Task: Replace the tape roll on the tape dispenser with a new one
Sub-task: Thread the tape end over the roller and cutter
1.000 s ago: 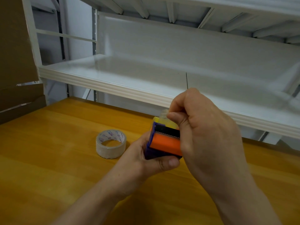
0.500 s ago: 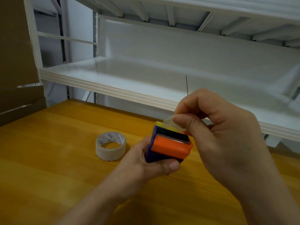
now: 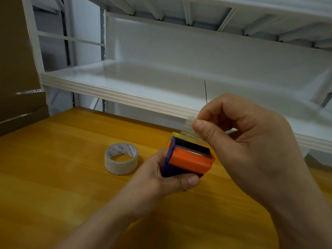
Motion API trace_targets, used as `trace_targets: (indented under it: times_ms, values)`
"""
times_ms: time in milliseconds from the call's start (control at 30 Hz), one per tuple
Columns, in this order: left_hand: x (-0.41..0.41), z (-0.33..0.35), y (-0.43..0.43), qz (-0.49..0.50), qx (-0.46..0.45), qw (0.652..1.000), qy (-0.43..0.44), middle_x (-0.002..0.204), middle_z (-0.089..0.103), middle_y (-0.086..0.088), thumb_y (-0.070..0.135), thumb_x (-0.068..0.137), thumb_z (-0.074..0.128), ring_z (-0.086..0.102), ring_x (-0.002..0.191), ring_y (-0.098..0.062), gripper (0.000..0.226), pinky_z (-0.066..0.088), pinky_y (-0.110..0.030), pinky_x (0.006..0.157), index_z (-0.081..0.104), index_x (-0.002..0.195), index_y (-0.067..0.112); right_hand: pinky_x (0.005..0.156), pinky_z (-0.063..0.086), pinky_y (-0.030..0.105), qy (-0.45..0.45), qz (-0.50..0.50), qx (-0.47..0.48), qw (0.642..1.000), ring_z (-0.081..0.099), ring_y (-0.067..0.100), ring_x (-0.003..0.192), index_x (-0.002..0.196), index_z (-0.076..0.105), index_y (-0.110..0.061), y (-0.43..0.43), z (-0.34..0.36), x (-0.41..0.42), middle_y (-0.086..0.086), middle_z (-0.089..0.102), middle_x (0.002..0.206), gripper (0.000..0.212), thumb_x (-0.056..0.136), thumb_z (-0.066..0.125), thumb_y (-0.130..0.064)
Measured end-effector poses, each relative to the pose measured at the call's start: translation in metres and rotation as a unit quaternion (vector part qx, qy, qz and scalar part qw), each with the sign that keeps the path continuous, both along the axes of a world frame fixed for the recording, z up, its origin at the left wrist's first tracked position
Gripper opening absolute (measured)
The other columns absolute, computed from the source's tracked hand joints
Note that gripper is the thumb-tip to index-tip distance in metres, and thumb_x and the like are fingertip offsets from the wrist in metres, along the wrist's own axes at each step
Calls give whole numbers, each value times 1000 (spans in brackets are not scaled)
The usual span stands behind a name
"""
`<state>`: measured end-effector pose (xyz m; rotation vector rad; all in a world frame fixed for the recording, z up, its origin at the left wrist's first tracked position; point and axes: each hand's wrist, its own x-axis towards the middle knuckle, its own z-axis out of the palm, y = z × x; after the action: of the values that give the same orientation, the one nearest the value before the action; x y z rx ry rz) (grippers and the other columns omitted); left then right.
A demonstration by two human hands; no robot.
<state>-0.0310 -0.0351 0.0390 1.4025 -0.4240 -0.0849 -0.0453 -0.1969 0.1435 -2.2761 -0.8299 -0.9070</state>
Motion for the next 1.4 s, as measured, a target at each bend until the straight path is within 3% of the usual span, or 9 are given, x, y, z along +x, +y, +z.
trace_targets:
  times_ms: [167,400,700,867,1067,1167,1233,1300,1400]
  values:
    - [0,0,1,5,0,1000,-2,104,73,-10,32,74,78,69,101,-29,44,58,-28,82,66,114,17,60,50,25,18,9,8,1000,62,7,76,81,63,-32,0,0,0,-13,64,75,6,85,62,-36]
    - [1,0,3,10,2,1000,-3,103,72,-10,35,74,76,68,101,-30,45,57,-29,81,65,113,16,61,48,20,6,3,-14,1000,60,4,78,82,62,-34,2,-1,-2,-15,63,79,5,86,59,-35]
    - [6,-5,5,42,6,999,-1,106,73,-8,46,66,80,71,97,-21,55,56,-26,77,65,114,22,59,53,39,-66,-3,-88,994,64,15,72,87,72,-31,5,2,-6,-10,66,80,8,86,63,-31]
    - [7,-6,6,57,4,998,1,107,74,-5,47,66,76,71,97,-18,56,57,-26,76,65,115,23,52,56,42,-115,-26,-138,983,69,28,68,94,76,-23,11,0,-7,-1,72,84,26,85,55,-35]
    - [7,-4,6,78,-11,997,13,106,75,-11,47,73,73,70,103,-31,50,53,-55,96,66,113,18,50,50,29,-137,-75,-207,966,67,24,69,97,78,-20,20,-5,-8,1,71,83,28,73,66,-29]
    - [9,-3,7,92,-30,995,25,106,76,-12,46,73,76,70,103,-33,45,51,-60,96,69,110,21,48,50,31,-143,-78,-224,961,67,25,71,96,79,-18,23,-9,-5,3,71,84,28,72,69,-29]
    - [9,-2,8,100,-38,994,34,105,76,-11,46,73,77,70,103,-32,42,52,-58,95,71,107,22,46,54,35,-144,-76,-231,959,67,27,73,96,79,-12,25,-12,-4,7,71,86,32,66,84,-22]
    - [10,-3,10,101,-40,993,44,104,76,-8,43,74,74,71,101,-29,40,56,-50,90,70,108,22,48,54,36,-143,-84,-236,957,68,29,75,98,78,-7,30,-14,-4,11,71,88,41,59,84,-19]
    - [12,-1,8,107,-45,992,51,82,78,1,31,82,69,74,78,-15,20,57,-24,65,71,96,17,51,56,38,-143,-99,-237,956,68,33,81,107,75,0,40,-21,-2,17,71,96,52,57,81,-15]
